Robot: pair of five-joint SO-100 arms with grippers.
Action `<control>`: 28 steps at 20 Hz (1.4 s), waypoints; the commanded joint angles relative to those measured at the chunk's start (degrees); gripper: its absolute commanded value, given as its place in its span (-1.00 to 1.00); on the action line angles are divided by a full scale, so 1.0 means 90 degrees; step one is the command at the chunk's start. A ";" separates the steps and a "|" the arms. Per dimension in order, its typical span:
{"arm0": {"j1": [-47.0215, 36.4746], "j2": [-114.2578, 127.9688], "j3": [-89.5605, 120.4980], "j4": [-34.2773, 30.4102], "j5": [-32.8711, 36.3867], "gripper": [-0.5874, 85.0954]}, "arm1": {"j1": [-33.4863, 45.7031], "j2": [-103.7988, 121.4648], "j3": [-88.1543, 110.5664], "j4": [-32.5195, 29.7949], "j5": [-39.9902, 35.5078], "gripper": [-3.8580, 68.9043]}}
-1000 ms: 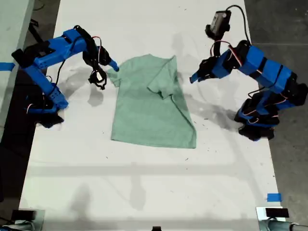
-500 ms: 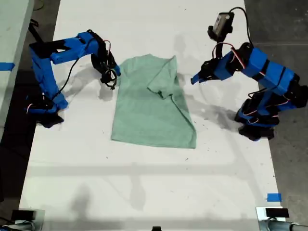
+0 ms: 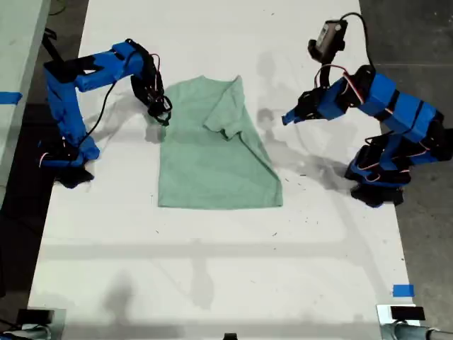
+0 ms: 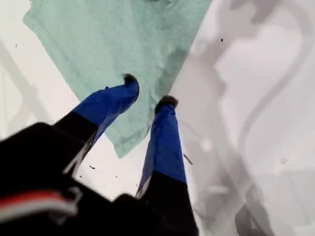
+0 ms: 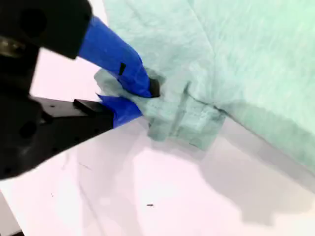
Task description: Fold t-shirt
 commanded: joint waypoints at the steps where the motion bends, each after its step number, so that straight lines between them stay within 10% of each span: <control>1: -0.0518 0.1133 0.0049 0.0283 -0.0020 -0.99 | -0.0068 0.0381 0.0059 -0.0215 0.0098 -0.55; 14: 0.2324 0.0469 -0.2529 -0.0508 -0.0654 -0.99 | -0.0205 0.0596 0.0410 -0.0293 0.0342 -0.55; 21: 0.2373 -0.2109 -0.4951 -0.0303 -0.0811 -0.99 | -0.0391 0.0781 0.0713 -0.0342 0.0508 -0.55; 24: 0.2432 -0.2334 -0.4961 -0.0352 -0.0391 -0.36 | -0.0371 0.0879 0.0908 -0.0430 0.0527 -0.54; 28: 0.2695 -0.1201 -0.4951 0.0303 -0.0020 -0.24 | -0.0342 0.0977 0.1084 -0.0498 0.0635 -0.56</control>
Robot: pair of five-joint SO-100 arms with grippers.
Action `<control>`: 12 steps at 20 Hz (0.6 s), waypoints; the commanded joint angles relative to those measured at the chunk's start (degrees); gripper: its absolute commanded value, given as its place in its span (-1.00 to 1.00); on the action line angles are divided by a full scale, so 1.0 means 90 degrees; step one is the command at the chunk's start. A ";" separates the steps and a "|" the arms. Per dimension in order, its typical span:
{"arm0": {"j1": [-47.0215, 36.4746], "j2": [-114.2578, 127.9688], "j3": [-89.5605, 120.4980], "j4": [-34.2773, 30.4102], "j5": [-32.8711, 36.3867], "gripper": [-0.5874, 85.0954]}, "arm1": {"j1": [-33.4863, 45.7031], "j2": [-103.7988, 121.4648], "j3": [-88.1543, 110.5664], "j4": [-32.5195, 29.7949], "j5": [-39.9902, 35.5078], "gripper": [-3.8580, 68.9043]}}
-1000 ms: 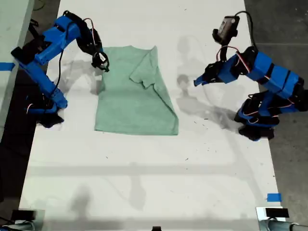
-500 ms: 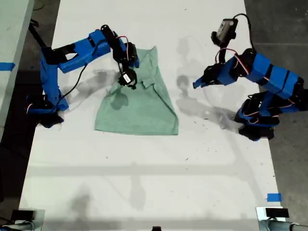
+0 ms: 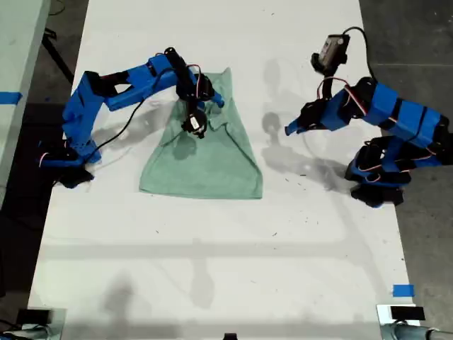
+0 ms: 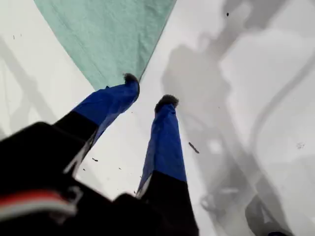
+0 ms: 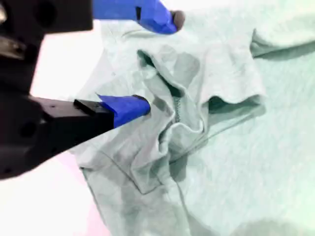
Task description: Fold t-shirt
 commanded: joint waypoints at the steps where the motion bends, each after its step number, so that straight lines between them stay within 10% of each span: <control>1: 0.0293 0.1455 -0.0352 0.0693 0.0264 -0.24 | -0.0010 0.0342 0.0010 -0.0195 0.0088 -0.56; 7: 0.0908 0.3809 0.0615 0.2539 0.0566 -0.26 | -0.0420 0.0518 0.0068 -0.0156 -0.0098 -0.41; 12: 0.1924 0.5957 0.3887 0.1680 -0.0020 -0.32 | -0.1084 -0.0020 0.0137 -0.0674 -0.0303 -0.20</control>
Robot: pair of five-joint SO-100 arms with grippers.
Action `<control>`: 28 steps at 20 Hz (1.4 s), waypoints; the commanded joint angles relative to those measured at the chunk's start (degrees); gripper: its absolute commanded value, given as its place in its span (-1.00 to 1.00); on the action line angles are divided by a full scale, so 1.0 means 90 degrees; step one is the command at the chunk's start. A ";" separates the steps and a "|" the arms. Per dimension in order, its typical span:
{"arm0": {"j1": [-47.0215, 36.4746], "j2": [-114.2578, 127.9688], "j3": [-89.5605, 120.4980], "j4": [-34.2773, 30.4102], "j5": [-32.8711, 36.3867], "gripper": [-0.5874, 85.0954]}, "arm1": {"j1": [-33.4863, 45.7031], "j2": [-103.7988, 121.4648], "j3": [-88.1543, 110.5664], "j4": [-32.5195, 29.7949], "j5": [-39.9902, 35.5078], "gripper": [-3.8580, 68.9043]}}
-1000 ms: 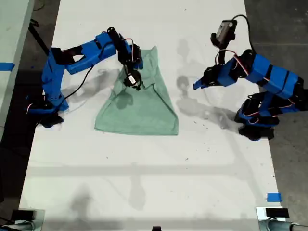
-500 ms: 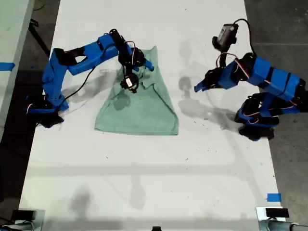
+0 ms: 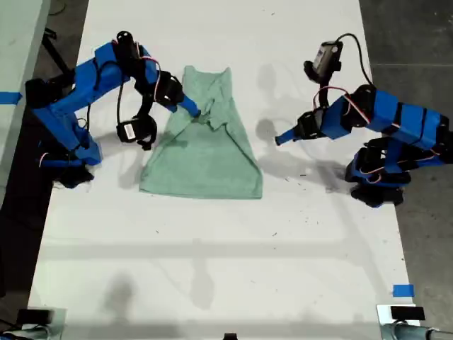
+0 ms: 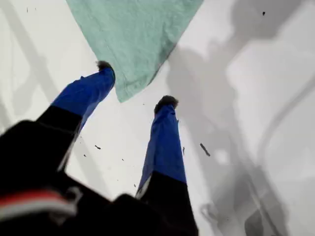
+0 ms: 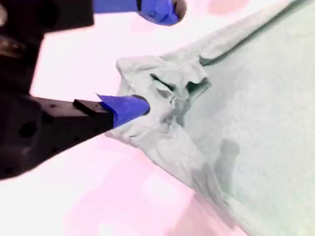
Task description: Fold t-shirt
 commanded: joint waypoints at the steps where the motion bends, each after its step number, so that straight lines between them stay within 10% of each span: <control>1: 0.0615 0.1309 0.1650 -0.0674 -0.0469 -0.32 | -0.0361 -0.0361 -0.0098 -0.0508 -0.0156 -0.19; 14: 0.1895 0.1533 0.2891 -0.1641 -0.1670 -0.35 | -0.1270 -0.4053 -0.0410 -0.2715 0.0078 -0.18; 18: 0.1875 0.1533 0.2910 -0.1631 -0.1670 -0.36 | -0.1289 -0.4727 -0.0371 -0.3193 0.0205 -0.62; 28: 0.1797 0.1543 0.2930 -0.1611 -0.1621 -0.38 | -0.1426 -0.4971 -0.0801 -0.2129 0.0273 -0.88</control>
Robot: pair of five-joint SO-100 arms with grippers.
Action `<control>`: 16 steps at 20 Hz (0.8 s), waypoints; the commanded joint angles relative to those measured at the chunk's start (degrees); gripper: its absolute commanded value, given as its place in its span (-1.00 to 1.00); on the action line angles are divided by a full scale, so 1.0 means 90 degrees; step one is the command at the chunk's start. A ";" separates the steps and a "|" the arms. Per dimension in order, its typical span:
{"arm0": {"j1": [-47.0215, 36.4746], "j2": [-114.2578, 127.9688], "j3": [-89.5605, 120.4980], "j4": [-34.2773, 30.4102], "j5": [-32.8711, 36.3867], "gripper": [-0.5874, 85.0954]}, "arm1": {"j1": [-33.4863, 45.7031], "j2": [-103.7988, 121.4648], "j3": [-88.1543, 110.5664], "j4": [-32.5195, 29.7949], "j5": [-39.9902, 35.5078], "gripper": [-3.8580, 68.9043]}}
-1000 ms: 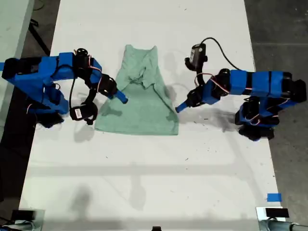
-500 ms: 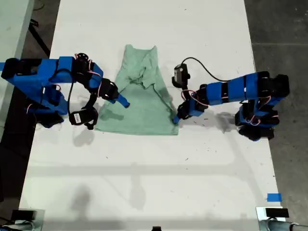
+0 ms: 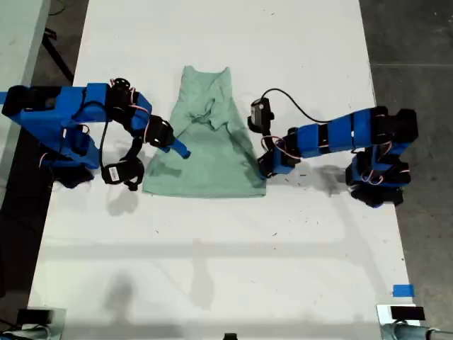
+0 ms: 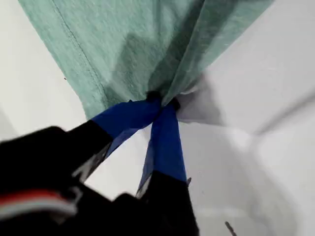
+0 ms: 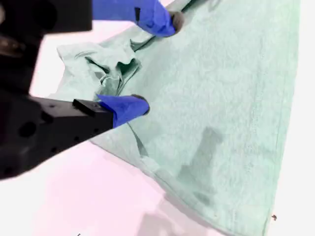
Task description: Fold t-shirt
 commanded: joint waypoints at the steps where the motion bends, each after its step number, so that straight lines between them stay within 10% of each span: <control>1: -0.0010 0.0117 -0.0039 -0.0078 0.0000 -0.38 | -0.0117 0.0410 -0.0352 0.1084 0.0107 -0.88; 6: -0.0020 0.0117 -0.0039 -0.0117 0.0010 -0.37 | -0.0234 0.1348 -0.1055 0.3242 0.0137 -0.88; 16: -0.0010 0.0127 -0.0039 -0.0088 -0.0010 -0.38 | -0.0986 -0.1387 -0.5430 0.3662 0.0684 -0.88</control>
